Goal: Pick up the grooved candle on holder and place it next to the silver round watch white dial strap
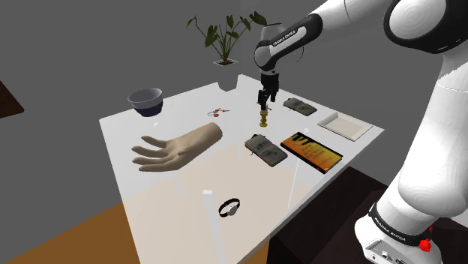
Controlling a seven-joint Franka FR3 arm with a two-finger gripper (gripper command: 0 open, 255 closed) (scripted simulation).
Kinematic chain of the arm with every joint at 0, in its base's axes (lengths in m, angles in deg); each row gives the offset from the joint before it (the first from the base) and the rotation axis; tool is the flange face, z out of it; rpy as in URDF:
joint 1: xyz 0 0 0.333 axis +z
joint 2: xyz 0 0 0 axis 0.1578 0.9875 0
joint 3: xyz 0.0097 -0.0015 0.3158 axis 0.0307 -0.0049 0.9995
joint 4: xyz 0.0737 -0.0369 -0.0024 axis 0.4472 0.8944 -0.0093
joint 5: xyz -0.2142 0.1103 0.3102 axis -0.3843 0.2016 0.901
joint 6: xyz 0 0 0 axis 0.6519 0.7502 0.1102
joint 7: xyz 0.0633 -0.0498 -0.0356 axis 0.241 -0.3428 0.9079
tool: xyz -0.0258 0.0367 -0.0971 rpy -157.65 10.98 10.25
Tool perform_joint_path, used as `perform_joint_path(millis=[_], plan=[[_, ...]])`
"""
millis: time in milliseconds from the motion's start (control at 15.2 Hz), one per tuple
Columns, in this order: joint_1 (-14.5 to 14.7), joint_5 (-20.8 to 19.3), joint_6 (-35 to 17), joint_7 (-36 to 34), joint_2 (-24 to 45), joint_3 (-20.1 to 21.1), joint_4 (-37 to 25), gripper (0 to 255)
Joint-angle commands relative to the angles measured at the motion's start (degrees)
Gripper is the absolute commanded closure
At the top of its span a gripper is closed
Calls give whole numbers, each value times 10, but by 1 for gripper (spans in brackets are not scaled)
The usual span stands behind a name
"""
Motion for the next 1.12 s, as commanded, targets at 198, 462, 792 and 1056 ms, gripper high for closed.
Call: perform_joint_path(millis=[198, 462, 792, 1056], plan=[[-3, 5, -33, 7, 27, 0, 5, 0], [-4, 7, -51, 8, 37, 0, 13, 0], [-4, 7, -51, 8, 37, 0, 13, 0], [-4, 7, -51, 8, 37, 0, 13, 255]])
